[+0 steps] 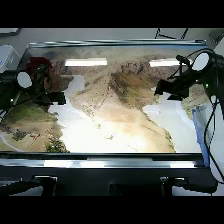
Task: Fold the clothes and pants, and hang the long-sleeved shirts on hangers.
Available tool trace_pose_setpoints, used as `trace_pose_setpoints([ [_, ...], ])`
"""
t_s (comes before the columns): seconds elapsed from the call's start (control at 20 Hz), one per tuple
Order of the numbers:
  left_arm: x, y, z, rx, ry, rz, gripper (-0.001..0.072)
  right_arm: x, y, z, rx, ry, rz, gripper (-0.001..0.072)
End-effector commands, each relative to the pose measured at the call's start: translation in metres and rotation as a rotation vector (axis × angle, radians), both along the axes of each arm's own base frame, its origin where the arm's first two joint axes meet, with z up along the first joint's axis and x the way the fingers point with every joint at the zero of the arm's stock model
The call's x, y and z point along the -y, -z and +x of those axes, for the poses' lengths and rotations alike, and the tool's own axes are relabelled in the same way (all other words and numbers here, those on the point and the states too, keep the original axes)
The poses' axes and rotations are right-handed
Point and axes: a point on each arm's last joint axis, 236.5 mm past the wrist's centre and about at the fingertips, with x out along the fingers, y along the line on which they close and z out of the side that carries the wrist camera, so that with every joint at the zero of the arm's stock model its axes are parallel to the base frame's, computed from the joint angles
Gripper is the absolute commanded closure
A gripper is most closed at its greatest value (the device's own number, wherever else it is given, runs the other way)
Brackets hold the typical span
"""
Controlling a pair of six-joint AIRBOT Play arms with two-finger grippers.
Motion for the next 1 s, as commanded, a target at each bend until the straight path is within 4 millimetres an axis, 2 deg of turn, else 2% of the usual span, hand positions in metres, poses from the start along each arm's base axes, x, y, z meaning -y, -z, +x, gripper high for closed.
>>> trace_pose_setpoints([
  [0.0, 0.000, 0.000, 0.000, 0.000, 0.001, 0.000, 0.0006, 0.000, 0.000, 0.000, -0.002, -0.001, 0.000, 0.0033],
  [0.6, 0.000, 0.000, 0.000, 0.001, 0.001, 0.000, 0.0006, -0.001, 0.000, 0.000, -0.002, -0.001, 0.000, 0.0033],
  [0.7, 0.001, -0.001, 0.004, 0.018, 0.000, -0.002, 0.0006, -0.001, -0.003, 0.014, 0.057, 0.013, 0.004, 0.0033],
  [0.8, 0.003, -0.005, 0.018, 0.075, -0.006, -0.015, 0.0006, 0.000, -0.007, 0.028, 0.120, 0.027, 0.006, 0.0034],
  [0.95, 0.018, -0.011, 0.040, 0.165, -0.022, -0.082, 0.0006, 0.001, -0.015, 0.048, 0.208, 0.039, 0.006, 0.0031],
])
